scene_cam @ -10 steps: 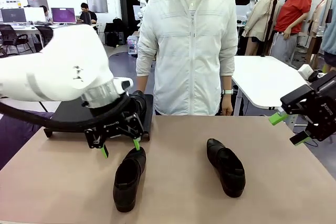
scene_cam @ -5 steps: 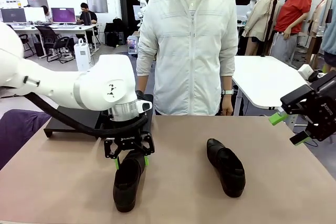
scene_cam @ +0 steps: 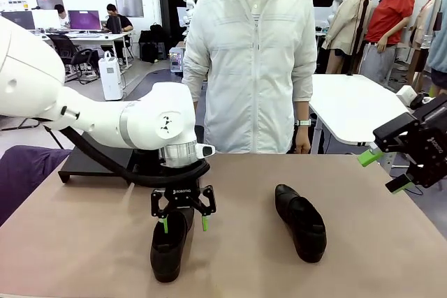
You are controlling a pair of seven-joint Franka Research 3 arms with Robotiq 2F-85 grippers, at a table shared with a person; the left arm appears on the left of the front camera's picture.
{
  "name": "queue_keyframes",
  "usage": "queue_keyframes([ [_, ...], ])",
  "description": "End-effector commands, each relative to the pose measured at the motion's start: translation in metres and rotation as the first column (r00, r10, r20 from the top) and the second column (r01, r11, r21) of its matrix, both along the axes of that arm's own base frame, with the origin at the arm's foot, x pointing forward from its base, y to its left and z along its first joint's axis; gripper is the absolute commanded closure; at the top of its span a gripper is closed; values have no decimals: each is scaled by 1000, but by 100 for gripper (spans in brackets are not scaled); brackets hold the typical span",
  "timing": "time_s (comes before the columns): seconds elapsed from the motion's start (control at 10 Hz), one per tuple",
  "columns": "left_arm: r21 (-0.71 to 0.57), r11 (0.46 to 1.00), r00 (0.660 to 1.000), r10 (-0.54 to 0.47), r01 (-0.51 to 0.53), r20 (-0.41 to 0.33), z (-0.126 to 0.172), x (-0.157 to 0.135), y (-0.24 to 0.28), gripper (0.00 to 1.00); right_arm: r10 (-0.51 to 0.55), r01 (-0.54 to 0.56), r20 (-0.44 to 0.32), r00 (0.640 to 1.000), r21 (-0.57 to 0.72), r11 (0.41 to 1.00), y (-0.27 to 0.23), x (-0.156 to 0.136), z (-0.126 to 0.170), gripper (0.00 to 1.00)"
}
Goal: Organize the shoes by placing them on the stand.
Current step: Place the Shoe from the middle of the table onto the Shoes Stand.
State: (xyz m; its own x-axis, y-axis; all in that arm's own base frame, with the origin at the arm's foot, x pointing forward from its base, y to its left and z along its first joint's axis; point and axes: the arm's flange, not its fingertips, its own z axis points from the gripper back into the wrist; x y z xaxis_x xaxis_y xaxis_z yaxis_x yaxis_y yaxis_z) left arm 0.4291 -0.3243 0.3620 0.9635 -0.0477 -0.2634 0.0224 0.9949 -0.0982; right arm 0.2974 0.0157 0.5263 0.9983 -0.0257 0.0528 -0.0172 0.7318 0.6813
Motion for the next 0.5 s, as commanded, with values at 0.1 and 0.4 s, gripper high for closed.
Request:
queue_keyframes([
  [0.1,24,1000,999,-8,9,-34,-2,10,-1,63,17,-17,11,1000,19,1000,-2,2,3,0],
  [0.4,21,1000,998,-10,11,-54,-1,12,-2,100,17,-17,11,1000,19,1000,-2,2,3,0],
])
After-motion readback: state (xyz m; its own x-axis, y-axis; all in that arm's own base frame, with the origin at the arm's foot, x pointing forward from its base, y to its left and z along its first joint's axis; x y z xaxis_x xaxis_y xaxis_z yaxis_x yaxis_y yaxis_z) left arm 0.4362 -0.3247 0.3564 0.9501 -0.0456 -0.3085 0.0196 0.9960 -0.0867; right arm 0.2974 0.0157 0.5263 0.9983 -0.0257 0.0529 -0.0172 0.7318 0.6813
